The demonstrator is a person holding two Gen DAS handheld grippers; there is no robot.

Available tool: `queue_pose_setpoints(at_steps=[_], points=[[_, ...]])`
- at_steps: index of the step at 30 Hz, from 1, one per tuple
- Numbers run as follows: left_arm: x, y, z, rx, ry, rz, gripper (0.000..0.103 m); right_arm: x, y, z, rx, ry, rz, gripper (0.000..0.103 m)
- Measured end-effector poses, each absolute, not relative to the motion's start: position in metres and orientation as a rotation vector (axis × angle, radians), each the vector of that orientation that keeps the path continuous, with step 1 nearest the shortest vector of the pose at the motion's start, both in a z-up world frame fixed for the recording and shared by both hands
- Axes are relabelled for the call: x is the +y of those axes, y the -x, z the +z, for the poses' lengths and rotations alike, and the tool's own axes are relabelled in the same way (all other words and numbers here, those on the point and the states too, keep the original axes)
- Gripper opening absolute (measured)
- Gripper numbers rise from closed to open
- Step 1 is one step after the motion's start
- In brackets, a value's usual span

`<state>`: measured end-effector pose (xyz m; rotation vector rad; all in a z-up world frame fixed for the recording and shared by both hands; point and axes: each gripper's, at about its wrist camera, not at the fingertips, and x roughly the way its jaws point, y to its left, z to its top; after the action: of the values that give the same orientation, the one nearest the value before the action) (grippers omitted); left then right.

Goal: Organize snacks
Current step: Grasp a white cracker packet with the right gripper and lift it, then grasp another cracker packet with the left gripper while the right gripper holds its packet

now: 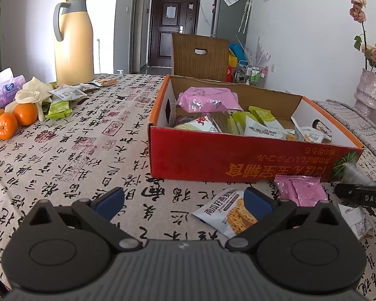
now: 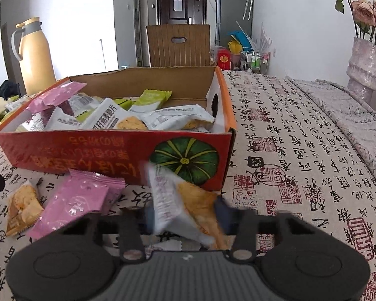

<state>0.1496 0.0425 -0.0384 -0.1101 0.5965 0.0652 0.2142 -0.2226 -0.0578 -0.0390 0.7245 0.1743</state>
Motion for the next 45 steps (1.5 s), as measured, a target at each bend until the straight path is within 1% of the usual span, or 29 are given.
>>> queue_pose_setpoints(at_steps=[9,25,30,36,45], points=[[0.042,-0.149,-0.039,0.596,0.107,0.073,0.103,-0.228,-0.199,-0.053,0.691,0.019,0.179,0.016],[0.042,-0.148,-0.035,0.611,0.1,0.079,0.103,-0.24,-0.152,-0.034,0.544,-0.014,0.15,0.016],[0.029,-0.148,-0.032,0.64,0.031,0.026,0.103,-0.245,-0.142,-0.031,0.515,-0.032,0.153,0.016],[-0.001,-0.158,-0.036,0.705,-0.139,-0.039,0.103,-0.253,-0.137,-0.031,0.502,-0.073,0.159,0.016],[-0.014,-0.185,-0.051,0.798,-0.166,-0.087,0.103,-0.267,-0.129,-0.031,0.481,-0.13,0.169,0.016]])
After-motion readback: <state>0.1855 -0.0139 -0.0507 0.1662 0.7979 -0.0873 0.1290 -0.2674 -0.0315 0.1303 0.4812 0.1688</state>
